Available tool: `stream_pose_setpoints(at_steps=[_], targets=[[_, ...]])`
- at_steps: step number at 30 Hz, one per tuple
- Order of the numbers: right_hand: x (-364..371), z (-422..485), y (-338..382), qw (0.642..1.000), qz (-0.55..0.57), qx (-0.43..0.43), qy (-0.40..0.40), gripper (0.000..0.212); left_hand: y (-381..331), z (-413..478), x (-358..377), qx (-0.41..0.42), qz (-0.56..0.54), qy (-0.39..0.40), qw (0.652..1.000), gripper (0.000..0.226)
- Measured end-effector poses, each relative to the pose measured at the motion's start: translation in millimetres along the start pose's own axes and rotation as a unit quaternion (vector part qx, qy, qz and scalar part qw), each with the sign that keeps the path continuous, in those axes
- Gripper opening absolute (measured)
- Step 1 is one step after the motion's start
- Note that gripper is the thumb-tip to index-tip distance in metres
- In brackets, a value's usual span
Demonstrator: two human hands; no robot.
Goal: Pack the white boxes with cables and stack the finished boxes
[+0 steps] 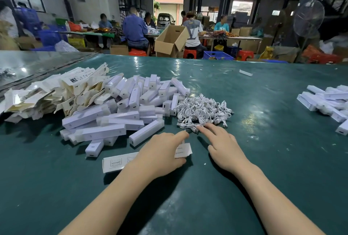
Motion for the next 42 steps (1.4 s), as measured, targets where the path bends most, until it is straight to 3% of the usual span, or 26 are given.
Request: stream_pose_setpoints(at_steps=[4,8,14,17,20,24,26,32,37,39,42], targets=[[-6.6,5.6,-14.6,0.996,0.043,0.064,-0.035,0.055,6.3,0.6,-0.2,-0.013,-0.013,-0.006,1.0,0.048],[-5.6,16.1,-17.2,0.99,-0.023,0.131,-0.038,0.042,5.8,-0.2,-2.0,-0.013,0.011,-0.019,1.0,0.045],[-13.2,19.9,3.2,0.994,0.004,0.056,-0.09,0.024,5.3,0.8,-3.7,-0.006,0.01,-0.03,0.999,0.041],[-29.4,9.5,2.4,0.978,0.111,0.042,-0.172,0.014,7.9,0.1,-5.3,-0.013,-0.004,-0.042,0.999,0.041],[-42.1,-7.1,-21.7,0.921,0.277,0.089,-0.258,0.023,10.3,-2.1,-8.7,-0.019,-0.01,-0.061,0.998,0.04],[-34.3,-10.5,-34.3,0.784,0.567,0.101,-0.231,0.029,8.5,-3.5,-19.6,-0.021,-0.028,-0.096,0.995,0.039],[-37.3,-10.6,-26.2,0.749,0.618,0.083,-0.224,0.025,8.2,-4.4,-27.8,-0.021,-0.04,-0.125,0.991,0.039],[-50.0,-12.5,17.2,0.76,0.618,0.01,-0.201,0.031,-3.3,-9.5,-47.4,0.008,-0.074,-0.195,0.978,0.044],[-64.0,-22.0,38.1,0.858,0.461,-0.038,-0.225,0.034,-14.0,-14.4,-57.3,0.044,-0.068,-0.225,0.971,0.035],[-66.4,-24.8,37.0,0.864,0.443,-0.039,-0.237,0.034,-14.4,-15.9,-57.9,0.04,-0.061,-0.225,0.972,0.036],[-64.7,-23.1,32.8,0.845,0.483,-0.032,-0.226,0.036,-15.7,-16.7,-58.8,0.035,-0.037,-0.222,0.974,0.037]])
Point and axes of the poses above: each hand's wrist, its own z-axis towards the middle knuckle, its own x-axis out of the palm, y = z × x, the point moved 10 cm from there along z, towards the middle knuckle
